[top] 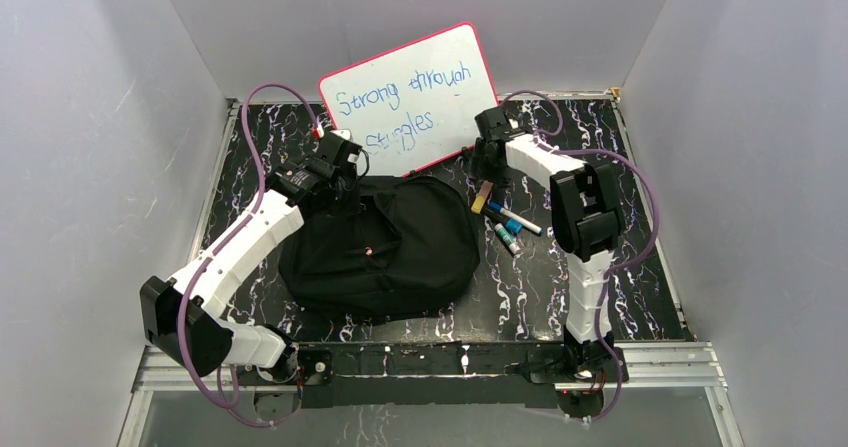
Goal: Pack the student bag
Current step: Pick up the stationery from the center of the board.
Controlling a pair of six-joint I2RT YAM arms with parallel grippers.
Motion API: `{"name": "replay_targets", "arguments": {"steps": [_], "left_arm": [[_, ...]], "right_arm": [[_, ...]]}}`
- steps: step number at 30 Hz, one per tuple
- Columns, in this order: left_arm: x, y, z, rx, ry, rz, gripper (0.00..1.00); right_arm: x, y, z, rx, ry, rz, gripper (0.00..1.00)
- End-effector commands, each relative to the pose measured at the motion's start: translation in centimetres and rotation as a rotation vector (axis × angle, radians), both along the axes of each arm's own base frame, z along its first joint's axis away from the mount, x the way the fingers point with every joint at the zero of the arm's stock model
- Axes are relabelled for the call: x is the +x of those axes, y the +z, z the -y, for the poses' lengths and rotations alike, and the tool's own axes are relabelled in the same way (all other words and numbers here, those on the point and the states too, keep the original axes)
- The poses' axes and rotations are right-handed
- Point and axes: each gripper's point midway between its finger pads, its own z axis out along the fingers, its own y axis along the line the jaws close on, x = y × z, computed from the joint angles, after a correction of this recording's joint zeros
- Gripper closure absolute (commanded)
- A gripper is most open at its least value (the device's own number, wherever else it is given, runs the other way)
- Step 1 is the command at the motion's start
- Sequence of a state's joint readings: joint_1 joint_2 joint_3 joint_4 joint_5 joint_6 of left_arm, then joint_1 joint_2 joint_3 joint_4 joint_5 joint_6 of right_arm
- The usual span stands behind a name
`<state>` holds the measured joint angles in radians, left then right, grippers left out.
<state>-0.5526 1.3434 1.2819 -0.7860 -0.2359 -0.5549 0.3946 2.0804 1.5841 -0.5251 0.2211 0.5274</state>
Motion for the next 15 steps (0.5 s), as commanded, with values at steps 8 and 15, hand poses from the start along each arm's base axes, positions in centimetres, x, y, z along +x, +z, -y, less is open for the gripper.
{"name": "replay_targets", "arguments": {"steps": [8,15], "left_arm": [[0.3,1.4,-0.6,-0.012,0.018,0.069,1.0],[0.4,1.0,-0.3,-0.02,0.009,0.062,1.0]], "right_arm": [[-1.7,-1.8,-0.2,0.002,0.01,-0.086,0.43],[-2.8,-2.8,-1.5,0.035,0.056,-0.123,0.5]]}}
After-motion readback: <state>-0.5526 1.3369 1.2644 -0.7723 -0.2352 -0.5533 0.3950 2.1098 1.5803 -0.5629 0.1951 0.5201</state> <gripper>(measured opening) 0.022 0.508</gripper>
